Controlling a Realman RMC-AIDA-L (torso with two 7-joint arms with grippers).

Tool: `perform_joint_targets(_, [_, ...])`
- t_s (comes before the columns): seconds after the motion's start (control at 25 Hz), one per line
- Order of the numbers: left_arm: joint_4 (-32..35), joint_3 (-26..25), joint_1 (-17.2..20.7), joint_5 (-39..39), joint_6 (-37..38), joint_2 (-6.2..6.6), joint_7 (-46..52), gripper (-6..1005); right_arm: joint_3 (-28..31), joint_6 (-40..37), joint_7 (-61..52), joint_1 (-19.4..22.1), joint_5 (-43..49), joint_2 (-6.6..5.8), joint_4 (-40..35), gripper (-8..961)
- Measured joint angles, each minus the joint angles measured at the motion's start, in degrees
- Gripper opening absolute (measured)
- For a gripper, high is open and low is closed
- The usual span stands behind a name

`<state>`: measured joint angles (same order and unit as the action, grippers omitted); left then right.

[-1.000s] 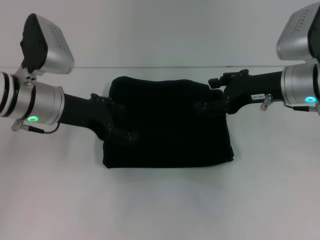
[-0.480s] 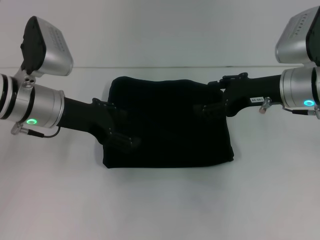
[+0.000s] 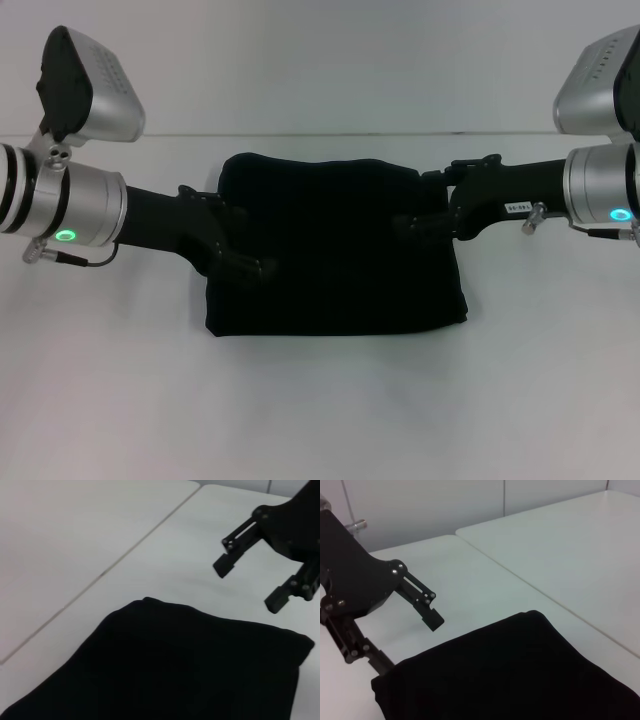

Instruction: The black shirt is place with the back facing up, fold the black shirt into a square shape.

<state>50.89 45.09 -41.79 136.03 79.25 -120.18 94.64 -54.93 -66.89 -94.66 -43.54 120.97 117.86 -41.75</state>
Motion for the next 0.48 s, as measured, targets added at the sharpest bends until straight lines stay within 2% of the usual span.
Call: perform_joint_targets(0.48, [-0.09,0.01,0.14,0.02,-1.22,-0.27,0.46,873,0.0,1.02,0.06,0.65,0.08,0.06,0.11,835])
